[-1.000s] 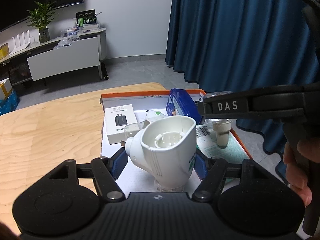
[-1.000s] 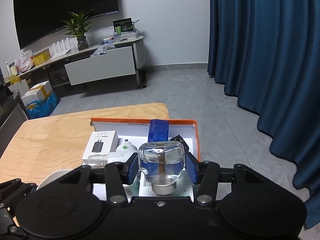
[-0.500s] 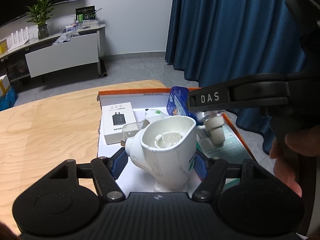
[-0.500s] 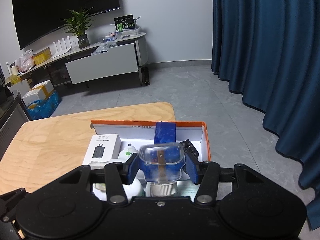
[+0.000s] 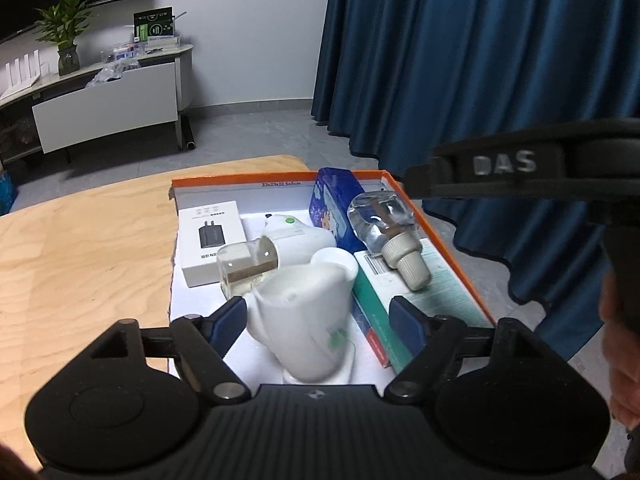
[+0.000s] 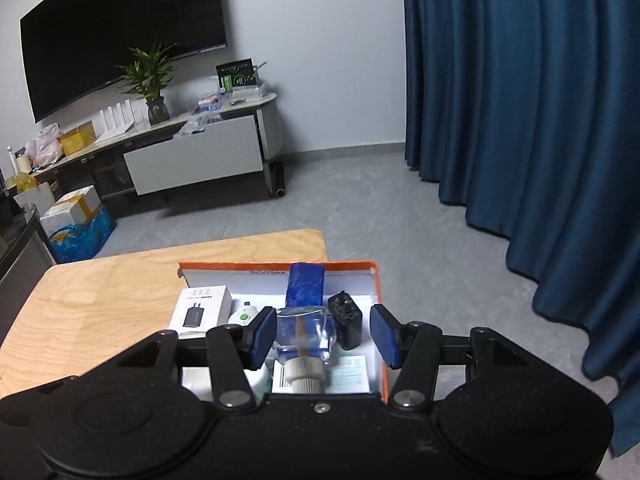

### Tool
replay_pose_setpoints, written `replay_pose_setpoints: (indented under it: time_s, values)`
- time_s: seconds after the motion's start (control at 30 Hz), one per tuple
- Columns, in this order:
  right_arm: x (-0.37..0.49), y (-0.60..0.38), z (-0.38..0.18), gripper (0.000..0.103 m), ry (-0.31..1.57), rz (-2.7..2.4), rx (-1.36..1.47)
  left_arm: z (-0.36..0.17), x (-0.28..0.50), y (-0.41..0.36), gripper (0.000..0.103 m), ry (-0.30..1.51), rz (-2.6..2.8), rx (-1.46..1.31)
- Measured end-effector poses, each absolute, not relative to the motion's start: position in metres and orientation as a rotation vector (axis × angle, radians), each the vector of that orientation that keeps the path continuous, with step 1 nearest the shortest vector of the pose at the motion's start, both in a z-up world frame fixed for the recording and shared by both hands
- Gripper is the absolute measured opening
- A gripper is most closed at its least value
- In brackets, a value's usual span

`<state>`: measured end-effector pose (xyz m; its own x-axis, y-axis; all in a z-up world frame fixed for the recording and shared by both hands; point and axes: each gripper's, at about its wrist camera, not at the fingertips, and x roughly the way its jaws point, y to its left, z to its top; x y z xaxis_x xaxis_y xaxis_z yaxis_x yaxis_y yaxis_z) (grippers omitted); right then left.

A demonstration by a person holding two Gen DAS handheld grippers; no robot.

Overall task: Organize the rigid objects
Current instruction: 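Lower the mug and glass bottle into the box and open both grippers, then withdraw both open grippers up from the box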

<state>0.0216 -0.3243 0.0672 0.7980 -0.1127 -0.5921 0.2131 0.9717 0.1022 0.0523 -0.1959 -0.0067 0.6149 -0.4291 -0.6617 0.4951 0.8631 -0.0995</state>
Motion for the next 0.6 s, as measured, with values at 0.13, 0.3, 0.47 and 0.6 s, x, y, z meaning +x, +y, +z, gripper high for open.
replay_pose_setpoints:
  time_s: [0.13, 0.3, 0.47, 0.6]
  values:
    - [0.000, -0.323, 0.079, 0.063, 0.603, -0.193, 0.160, 0.005, 0.042, -0.189, 0.088, 0.719, -0.509, 0.103]
    - [-0.034, -0.317, 0.090, 0.070, 0.597, -0.193, 0.145, 0.027, 0.018, -0.171, 0.099, 0.695, -0.439, 0.101]
    - [-0.071, -0.309, 0.091, 0.072, 0.603, -0.204, 0.147, 0.040, -0.010, -0.157, 0.103, 0.701, -0.379, 0.105]
    - [-0.096, -0.306, 0.086, 0.072, 0.622, -0.203, 0.155, 0.044, -0.031, -0.149, 0.103, 0.706, -0.347, 0.123]
